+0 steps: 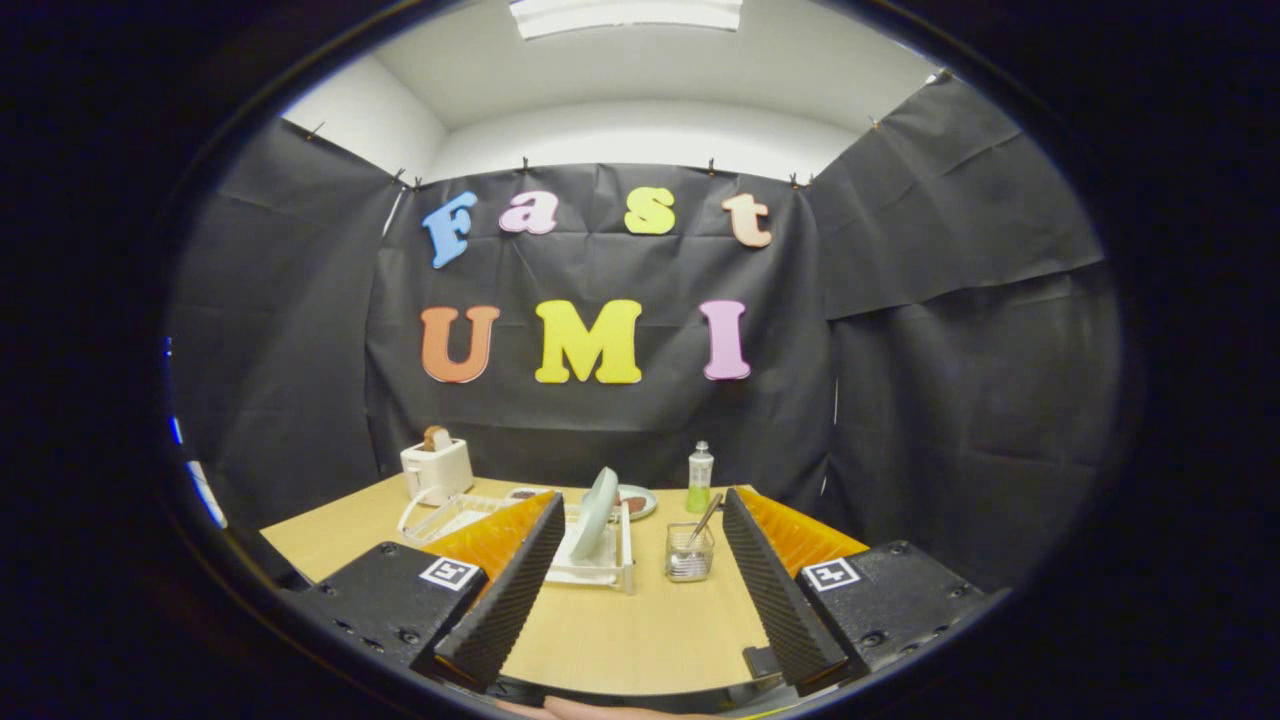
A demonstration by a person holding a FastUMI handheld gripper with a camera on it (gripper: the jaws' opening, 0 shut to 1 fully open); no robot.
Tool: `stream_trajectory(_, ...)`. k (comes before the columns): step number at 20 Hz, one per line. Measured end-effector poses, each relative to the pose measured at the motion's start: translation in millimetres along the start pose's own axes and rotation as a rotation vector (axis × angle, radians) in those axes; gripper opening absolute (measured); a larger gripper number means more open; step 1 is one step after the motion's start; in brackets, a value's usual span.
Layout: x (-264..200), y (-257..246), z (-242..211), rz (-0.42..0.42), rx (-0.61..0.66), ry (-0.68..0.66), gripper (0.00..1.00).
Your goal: Take the plate from the dish rack, then take the spoon from the basket and place it into the plate.
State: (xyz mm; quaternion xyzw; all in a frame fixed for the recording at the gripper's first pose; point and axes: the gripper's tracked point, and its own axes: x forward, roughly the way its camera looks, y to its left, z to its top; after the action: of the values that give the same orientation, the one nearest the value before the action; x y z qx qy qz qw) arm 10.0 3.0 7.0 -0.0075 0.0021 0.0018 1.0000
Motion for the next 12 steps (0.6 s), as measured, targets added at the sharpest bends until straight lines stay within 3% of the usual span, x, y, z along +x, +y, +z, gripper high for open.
stream_trajectory(5, 14, -2, 0, -0.015, -0.012, 0.014, 1.00)
stream_trajectory(12, 82, 3, 18, -0.006, -0.032, 0.108, 1.00)
